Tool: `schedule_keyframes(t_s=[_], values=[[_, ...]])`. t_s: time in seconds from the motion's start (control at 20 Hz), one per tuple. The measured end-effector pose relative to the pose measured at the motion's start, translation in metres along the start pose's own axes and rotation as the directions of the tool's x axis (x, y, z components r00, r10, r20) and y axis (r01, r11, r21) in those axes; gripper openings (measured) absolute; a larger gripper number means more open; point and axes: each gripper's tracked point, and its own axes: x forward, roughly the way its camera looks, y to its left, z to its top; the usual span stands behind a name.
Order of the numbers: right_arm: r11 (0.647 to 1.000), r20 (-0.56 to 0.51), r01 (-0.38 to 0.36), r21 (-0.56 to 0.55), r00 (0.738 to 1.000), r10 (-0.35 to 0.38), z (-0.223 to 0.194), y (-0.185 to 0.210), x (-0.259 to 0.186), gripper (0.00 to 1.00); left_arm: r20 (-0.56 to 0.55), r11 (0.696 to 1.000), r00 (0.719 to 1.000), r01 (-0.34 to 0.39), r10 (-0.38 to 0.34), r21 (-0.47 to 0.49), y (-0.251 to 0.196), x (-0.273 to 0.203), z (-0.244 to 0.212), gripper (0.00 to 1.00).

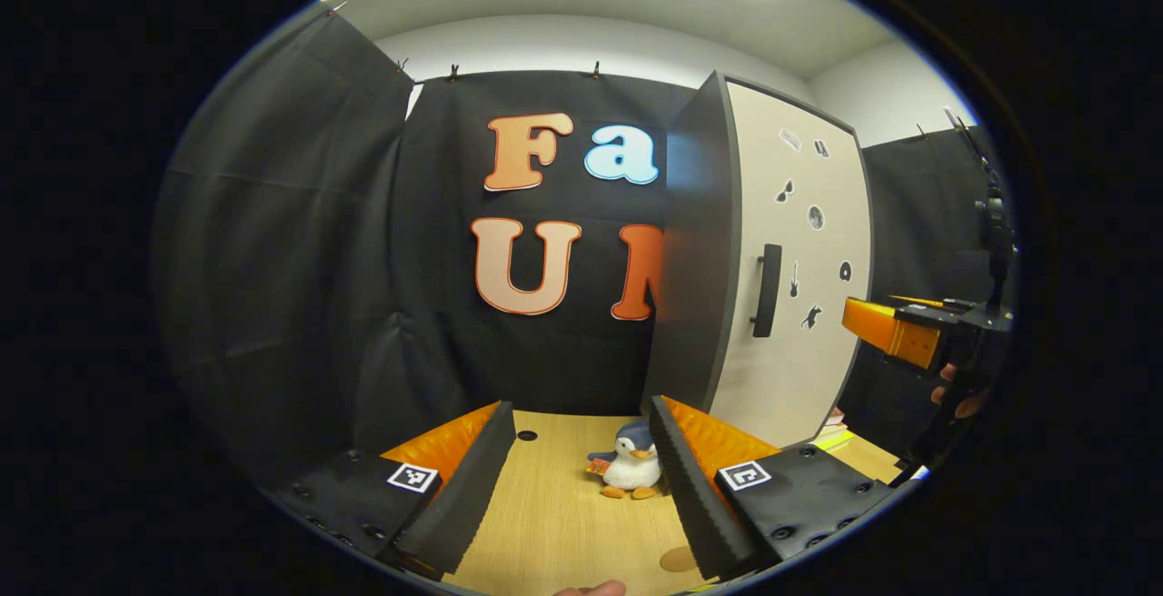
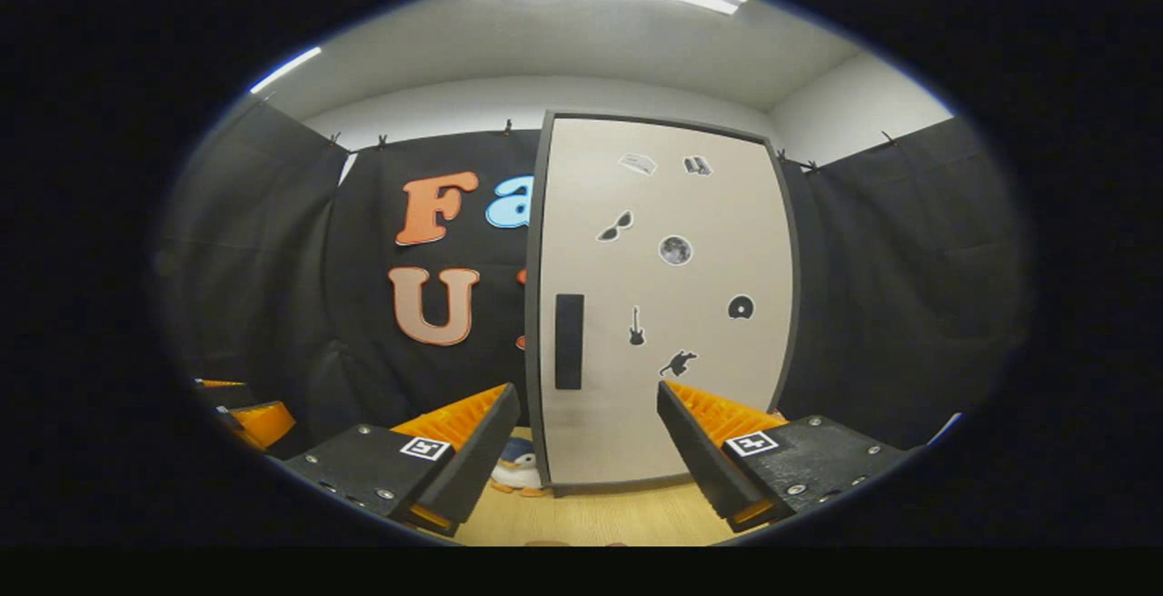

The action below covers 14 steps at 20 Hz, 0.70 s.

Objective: Open the cabinet door with the right hand, grasp the bottle in the cabinet with the left hand and place it on the coaster, then close the cabinet door with the right hand.

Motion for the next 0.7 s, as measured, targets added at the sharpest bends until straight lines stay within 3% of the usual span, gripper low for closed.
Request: schedule_keyframes(t_s=[0.45,0.5,0.55,0.7], values=[[0.999,-0.008,-0.047,0.007,0.999,0.047,-0.002,0.014,0.099,0.94,0.001,0.996,0.996,-0.094,0.094,0.008,0.032,0.041,0.001,0.94],[0.999,-0.012,-0.052,0.011,0.999,0.052,-0.004,0.015,0.111,0.94,0.001,0.995,0.995,-0.104,0.104,0.010,0.033,0.049,0.001,0.99],[0.998,-0.017,-0.058,0.010,0.998,0.058,-0.005,0.014,0.122,0.94,0.000,0.993,0.993,-0.115,0.115,0.011,0.033,0.055,0.001,0.94],[0.997,-0.029,-0.069,0.013,0.997,0.070,-0.011,0.015,0.151,0.95,-0.004,0.990,0.990,-0.144,0.144,0.004,0.034,0.071,-0.001,0.94]])
